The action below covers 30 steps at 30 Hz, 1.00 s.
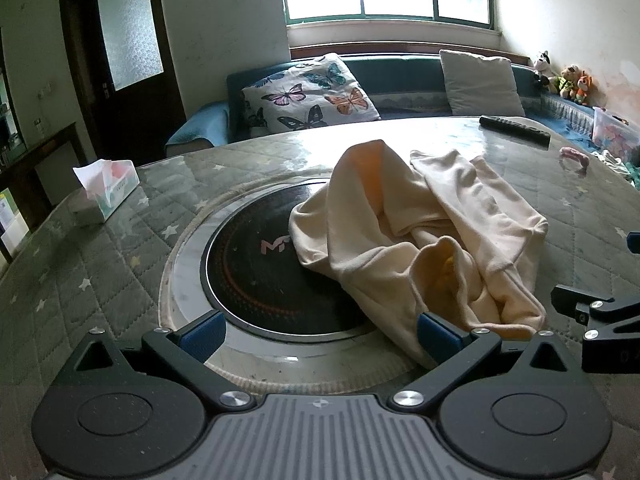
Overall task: Fold clothes
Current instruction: 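Approach the crumpled cream sweatshirt with both grippers open, then grasp the sweatshirt fabric with the left gripper while the right gripper grasps another edge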
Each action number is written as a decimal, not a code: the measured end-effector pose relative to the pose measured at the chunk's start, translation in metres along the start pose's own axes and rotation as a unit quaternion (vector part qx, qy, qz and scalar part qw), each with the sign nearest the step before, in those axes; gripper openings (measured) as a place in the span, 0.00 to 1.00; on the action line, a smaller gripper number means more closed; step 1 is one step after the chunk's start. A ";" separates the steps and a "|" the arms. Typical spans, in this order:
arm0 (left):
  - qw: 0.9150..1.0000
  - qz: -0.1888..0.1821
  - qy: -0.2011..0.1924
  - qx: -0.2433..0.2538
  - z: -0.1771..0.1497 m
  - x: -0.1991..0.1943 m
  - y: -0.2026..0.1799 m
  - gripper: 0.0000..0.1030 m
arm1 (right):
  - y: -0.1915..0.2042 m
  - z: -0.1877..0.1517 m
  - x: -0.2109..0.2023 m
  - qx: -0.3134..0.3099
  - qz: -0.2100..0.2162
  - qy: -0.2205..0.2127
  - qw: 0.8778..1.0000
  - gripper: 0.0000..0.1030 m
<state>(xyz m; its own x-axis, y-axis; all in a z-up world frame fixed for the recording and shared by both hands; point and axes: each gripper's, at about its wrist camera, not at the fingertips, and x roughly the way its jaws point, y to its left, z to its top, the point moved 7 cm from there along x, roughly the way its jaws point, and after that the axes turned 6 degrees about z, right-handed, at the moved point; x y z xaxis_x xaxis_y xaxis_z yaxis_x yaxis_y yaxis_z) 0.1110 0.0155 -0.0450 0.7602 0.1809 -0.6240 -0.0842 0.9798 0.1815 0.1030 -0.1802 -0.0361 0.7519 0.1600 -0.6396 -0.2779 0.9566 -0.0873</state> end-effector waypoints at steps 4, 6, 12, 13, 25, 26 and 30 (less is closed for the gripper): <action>1.000 0.000 0.000 0.002 0.002 0.003 0.000 1.00 | 0.000 0.002 0.002 0.000 0.002 -0.001 1.000 1.00; 1.000 0.000 -0.001 0.003 0.004 0.005 0.000 1.00 | 0.000 0.004 0.004 0.001 0.003 -0.002 1.000 1.00; 1.000 0.000 -0.002 0.007 0.008 0.009 0.000 1.00 | -0.002 0.010 0.008 0.000 0.005 -0.004 1.000 1.00; 1.000 0.000 -0.002 0.008 0.009 0.010 0.000 1.00 | -0.003 0.011 0.009 0.000 0.006 -0.005 1.000 1.00; 1.000 0.003 -0.018 0.015 0.033 0.021 0.001 1.00 | -0.010 0.025 0.021 -0.001 0.022 -0.013 1.000 1.00; 1.000 0.003 -0.023 0.016 0.038 0.022 0.001 1.00 | -0.010 0.028 0.022 -0.001 0.025 -0.014 1.000 1.00; 0.999 0.004 -0.039 0.020 0.058 0.029 0.003 0.99 | -0.012 0.039 0.029 -0.007 0.037 -0.017 0.999 1.00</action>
